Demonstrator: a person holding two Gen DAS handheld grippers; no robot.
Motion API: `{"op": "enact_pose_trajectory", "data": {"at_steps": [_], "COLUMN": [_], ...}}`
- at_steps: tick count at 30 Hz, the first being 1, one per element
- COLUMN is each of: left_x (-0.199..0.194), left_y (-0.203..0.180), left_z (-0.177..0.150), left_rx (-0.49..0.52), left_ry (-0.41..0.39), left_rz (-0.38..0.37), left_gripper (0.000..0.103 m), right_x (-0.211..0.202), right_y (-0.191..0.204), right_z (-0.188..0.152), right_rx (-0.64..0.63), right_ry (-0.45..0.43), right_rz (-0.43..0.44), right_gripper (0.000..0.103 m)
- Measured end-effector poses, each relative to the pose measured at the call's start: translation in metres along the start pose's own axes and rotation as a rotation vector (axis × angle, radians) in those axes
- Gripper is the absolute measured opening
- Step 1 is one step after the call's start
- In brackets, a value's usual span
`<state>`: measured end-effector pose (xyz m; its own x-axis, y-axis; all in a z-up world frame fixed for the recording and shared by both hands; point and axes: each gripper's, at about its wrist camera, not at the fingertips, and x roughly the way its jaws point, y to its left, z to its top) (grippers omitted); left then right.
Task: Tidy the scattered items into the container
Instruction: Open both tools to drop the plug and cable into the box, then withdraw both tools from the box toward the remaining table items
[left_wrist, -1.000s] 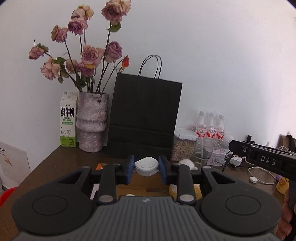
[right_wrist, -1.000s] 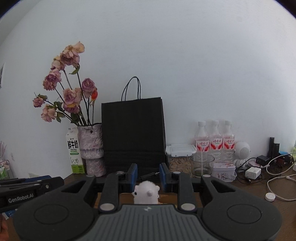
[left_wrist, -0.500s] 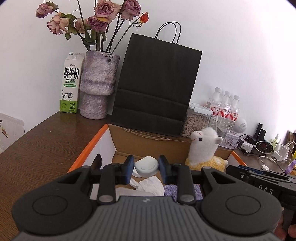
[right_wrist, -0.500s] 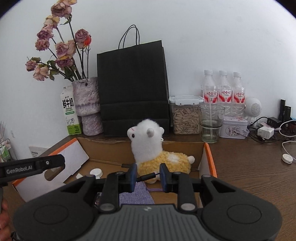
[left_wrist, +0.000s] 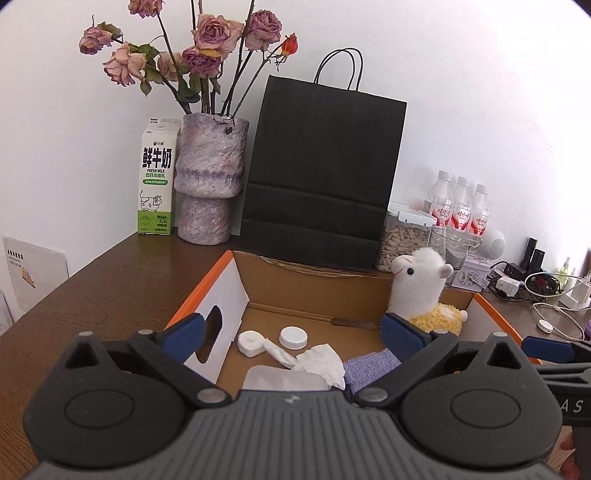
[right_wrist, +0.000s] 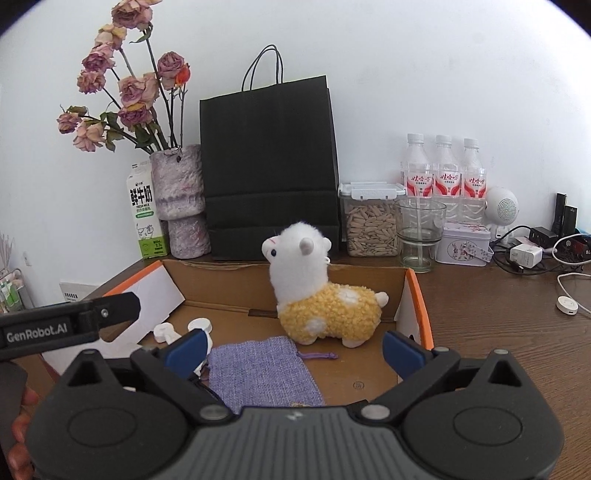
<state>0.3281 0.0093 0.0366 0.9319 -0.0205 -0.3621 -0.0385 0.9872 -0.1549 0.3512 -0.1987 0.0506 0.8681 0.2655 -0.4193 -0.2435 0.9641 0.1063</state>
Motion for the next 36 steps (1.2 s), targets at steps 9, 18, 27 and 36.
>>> {"op": "enact_pose_trajectory", "data": {"at_steps": [9,18,27,36], "left_x": [-0.010,-0.039,-0.053,-0.080], "left_y": [0.005,0.008,0.020,0.032], "left_z": [-0.002,-0.002,-0.012,-0.032], "left_rx": [-0.017,-0.031,-0.038,-0.022], "left_ry": [-0.044,-0.198,-0.177,-0.162], "left_rz": [0.002,0.000,-0.027,-0.043], "left_gripper": [0.103,0.103,0.103,0.103], "right_x": [-0.005,-0.021,-0.045,-0.073], "right_y": [0.002,0.007,0.022,0.026], "right_z": [-0.001,-0.006,-0.030,-0.054], "right_rx": [-0.006,-0.035,-0.140,-0.185], "right_ry": [-0.015,-0.055,-0.066,-0.087], "right_rz": [-0.008,-0.003,0.017,0.005], "right_gripper": [0.101,0.101,0.101,0.101]}}
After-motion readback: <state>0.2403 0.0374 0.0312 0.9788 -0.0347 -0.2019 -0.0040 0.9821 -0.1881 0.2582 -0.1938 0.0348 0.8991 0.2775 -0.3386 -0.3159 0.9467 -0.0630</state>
